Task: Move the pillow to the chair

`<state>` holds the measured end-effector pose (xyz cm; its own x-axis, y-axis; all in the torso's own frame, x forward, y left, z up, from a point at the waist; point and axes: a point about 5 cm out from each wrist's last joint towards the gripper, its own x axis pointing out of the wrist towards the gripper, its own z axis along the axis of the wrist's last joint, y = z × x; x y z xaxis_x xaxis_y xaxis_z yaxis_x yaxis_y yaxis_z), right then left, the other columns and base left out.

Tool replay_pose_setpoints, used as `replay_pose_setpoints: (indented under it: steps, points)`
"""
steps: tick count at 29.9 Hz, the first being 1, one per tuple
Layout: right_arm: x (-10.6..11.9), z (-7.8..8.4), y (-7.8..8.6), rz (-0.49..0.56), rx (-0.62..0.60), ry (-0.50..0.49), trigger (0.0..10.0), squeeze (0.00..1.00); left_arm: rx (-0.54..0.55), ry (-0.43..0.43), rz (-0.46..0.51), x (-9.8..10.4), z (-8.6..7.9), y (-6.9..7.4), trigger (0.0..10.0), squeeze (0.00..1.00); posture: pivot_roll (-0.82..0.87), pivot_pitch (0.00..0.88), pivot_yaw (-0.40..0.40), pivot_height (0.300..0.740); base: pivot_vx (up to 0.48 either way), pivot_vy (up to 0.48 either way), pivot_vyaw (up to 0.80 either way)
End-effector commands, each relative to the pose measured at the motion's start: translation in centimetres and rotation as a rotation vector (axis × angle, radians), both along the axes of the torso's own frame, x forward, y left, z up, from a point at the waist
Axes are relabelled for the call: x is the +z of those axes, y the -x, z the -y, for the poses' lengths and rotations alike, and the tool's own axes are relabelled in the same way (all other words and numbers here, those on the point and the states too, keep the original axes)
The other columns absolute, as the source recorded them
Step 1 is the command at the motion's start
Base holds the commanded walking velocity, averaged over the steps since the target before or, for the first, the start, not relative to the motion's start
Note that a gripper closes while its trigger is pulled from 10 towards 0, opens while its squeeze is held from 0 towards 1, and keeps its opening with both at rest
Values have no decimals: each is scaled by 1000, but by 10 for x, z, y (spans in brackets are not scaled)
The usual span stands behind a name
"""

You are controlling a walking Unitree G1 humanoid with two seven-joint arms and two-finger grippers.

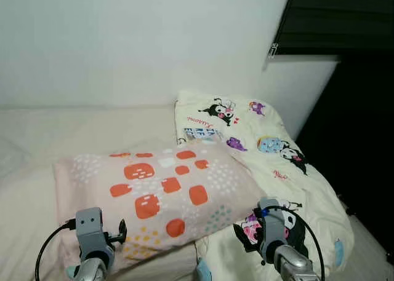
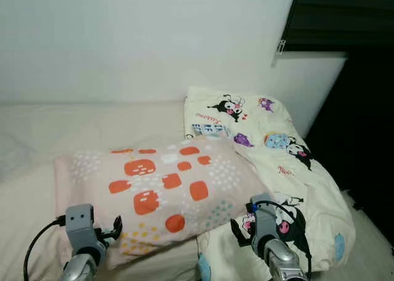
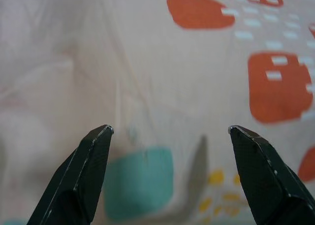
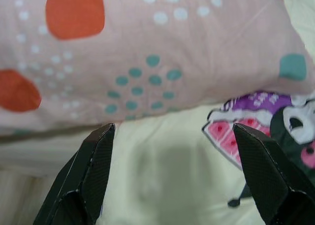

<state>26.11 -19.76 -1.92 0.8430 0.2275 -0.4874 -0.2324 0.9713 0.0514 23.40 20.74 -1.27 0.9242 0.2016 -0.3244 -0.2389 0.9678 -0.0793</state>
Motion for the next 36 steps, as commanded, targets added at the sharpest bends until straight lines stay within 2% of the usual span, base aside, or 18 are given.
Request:
replay_pose_setpoints:
  steps: [1, 9, 12, 16, 24, 28, 33, 36]
  points:
    - [0, 1, 1, 1, -12, -13, 10000, 0, -3, -25, -5, 0, -1, 1, 10000, 0, 78, 0, -78, 740, -364, 0, 0]
    - [-1, 0, 1, -1, -25, -51, 10000, 0, 2, -30, -8, 0, -1, 2, 10000, 0, 83, 0, -81, 740, -360, 0, 0]
    - [-1, -3, 2, 3, -22, -114, 10000, 0, 15, -36, 2, 1, -2, 2, 10000, 0, 84, 0, -81, 740, -190, 0, 0]
    - [0, -5, 2, 10, -26, -178, 10000, 0, 9, -102, 18, 5, -5, 1, 10000, 0, 81, 0, -82, 740, 0, 0, 722]
    - [1, -6, 1, 28, -32, -212, 10000, 0, -36, -201, 25, 10, -8, -2, 10000, 0, 76, 0, -81, 740, 0, 0, 781]
    - [1, -8, 2, 35, -35, -264, 10000, 0, -88, -292, 24, 14, -9, -4, 10000, 0, 77, 0, -79, 740, 0, 0, 781]
    - [2, -10, 2, 46, -39, -320, 10000, 0, -86, -300, 27, 15, -11, -4, 10000, 0, 78, 0, -78, 740, 0, -403, 780]
    - [1, -9, 2, 49, -63, -319, 10000, 0, -86, -306, 25, 15, -11, -5, 10000, 0, 78, 0, -76, 740, 0, -160, 258]
